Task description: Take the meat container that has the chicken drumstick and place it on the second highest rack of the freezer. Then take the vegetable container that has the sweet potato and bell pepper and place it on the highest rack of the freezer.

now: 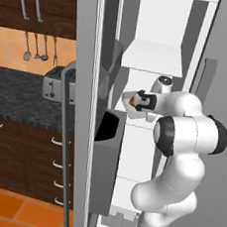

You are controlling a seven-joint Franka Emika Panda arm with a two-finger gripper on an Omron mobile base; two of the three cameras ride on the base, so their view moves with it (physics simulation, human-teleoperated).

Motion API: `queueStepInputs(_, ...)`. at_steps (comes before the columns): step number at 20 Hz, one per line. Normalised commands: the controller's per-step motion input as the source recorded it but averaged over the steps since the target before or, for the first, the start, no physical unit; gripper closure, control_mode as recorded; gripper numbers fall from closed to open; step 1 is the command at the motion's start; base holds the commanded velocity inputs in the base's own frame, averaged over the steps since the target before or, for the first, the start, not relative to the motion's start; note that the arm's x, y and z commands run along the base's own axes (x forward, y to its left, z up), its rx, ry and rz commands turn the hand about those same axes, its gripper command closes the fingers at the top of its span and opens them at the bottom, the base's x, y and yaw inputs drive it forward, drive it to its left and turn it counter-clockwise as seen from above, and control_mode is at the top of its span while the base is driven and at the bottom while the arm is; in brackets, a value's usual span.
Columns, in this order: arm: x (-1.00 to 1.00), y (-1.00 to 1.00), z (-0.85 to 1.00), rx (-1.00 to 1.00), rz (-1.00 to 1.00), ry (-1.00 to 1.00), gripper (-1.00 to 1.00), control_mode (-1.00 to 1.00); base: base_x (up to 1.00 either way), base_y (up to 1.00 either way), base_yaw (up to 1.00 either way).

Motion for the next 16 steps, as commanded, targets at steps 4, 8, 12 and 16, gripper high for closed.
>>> queueStepInputs(4,0.02,0.05,-0.23,0.0,-0.02,-0.03,1.0,-1.0,0.0,0.0,0.0)
queueStepInputs(8,0.0,0.01,-0.03,0.0,0.0,-0.03,1.0,-1.0,0.0,0.0,0.0)
queueStepInputs(12,0.0,0.0,0.0,0.0,0.0,0.0,-1.0,-1.0,0.0,0.0,0.0)
queueStepInputs(16,0.0,0.0,0.0,0.0,0.0,0.0,-1.0,-1.0,0.0,0.0,0.0)
